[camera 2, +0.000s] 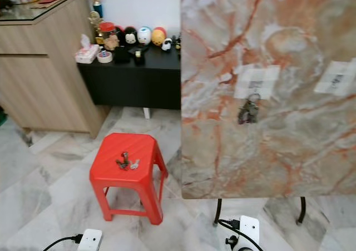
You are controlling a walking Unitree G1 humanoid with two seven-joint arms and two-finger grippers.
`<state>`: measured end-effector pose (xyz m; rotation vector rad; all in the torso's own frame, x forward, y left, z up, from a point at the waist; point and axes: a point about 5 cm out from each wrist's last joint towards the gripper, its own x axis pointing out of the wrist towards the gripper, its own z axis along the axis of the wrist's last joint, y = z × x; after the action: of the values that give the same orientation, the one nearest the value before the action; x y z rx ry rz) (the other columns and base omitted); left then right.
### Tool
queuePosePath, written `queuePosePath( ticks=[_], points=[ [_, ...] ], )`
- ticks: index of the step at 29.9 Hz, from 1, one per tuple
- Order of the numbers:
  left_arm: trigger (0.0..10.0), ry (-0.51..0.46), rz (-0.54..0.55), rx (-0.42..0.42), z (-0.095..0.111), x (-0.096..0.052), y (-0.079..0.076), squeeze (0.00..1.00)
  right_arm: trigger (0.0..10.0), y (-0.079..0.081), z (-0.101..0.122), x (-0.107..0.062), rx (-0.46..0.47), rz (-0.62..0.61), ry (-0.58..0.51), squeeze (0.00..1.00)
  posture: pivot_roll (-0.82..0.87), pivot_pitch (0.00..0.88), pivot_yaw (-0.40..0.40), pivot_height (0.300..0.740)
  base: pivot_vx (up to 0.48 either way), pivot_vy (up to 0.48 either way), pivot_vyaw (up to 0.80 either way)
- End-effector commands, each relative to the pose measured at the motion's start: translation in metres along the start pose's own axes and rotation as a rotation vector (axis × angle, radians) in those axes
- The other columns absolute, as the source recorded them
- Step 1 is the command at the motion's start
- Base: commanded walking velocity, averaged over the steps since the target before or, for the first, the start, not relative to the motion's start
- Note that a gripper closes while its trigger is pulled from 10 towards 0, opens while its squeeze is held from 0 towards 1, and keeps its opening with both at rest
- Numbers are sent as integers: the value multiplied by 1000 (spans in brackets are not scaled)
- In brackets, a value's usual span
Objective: Hang keys on a hook
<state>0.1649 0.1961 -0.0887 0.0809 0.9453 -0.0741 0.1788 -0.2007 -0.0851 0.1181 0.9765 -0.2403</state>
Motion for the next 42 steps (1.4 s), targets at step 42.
queuePosePath(
  ticks=[42],
  points=[
    [10000, 23, 13, -35, -2, -1, 5, 0, 10000, 6, 0, 0, -5, 15, 5, 0, 31, 0, -1, 740, 0, 318, 0]
  ],
)
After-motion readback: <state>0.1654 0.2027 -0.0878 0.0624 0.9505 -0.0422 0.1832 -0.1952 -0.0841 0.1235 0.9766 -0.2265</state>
